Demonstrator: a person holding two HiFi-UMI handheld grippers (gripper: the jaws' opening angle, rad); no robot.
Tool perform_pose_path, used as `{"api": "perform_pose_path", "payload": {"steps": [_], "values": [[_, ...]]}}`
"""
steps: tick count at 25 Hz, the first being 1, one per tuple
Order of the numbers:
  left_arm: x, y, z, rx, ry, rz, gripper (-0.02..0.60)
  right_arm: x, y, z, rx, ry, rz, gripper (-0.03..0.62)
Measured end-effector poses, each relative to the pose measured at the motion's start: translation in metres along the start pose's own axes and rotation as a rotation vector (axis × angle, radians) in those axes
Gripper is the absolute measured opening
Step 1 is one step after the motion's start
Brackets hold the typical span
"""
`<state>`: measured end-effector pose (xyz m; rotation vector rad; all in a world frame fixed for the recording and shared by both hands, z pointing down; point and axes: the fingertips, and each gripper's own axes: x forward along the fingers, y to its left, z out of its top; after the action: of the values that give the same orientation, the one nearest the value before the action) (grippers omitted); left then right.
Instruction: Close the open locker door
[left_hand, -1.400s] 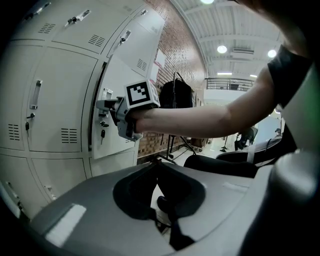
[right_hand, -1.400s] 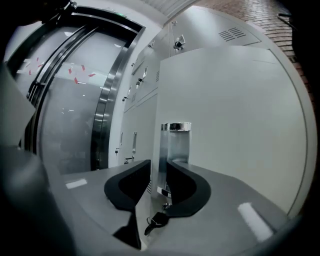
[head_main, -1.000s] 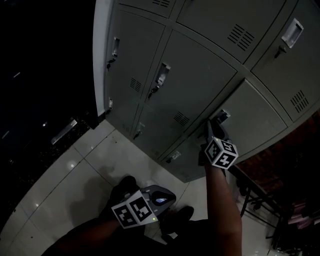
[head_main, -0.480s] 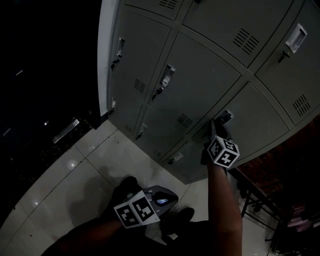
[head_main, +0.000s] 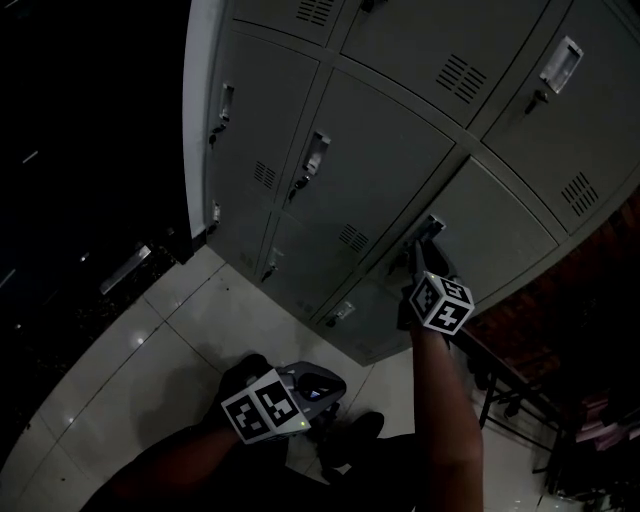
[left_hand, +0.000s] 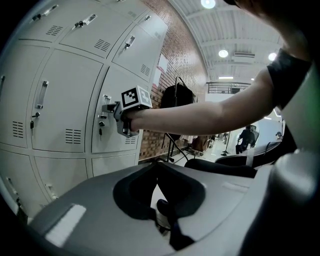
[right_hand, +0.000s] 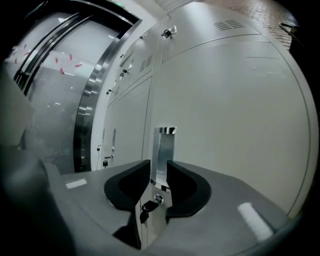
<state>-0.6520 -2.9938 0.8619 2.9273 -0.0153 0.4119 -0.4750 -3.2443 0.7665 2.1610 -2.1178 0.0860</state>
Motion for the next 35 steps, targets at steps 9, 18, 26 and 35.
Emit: {"api": "perform_pose_path", "payload": {"steps": [9, 18, 26, 35], "values": [[-0.001, 0.003, -0.001, 0.001, -0.002, 0.001, 0.012, -0.057, -0.013, 0.018, -0.037, -0.042, 0.015, 0.040], [0.000, 0.004, -0.002, 0.019, 0.012, 0.006, 0.012, -0.153, 0.001, 0.030, -0.047, -0.086, 0.161, 0.003], [0.000, -0.001, -0.003, 0.030, 0.023, 0.007, 0.012, -0.241, 0.020, 0.001, -0.036, -0.044, 0.244, 0.003], [0.008, -0.004, -0.003, 0.046, 0.028, -0.005, 0.012, -0.295, 0.028, -0.082, 0.039, 0.067, 0.264, 0.002]]}}
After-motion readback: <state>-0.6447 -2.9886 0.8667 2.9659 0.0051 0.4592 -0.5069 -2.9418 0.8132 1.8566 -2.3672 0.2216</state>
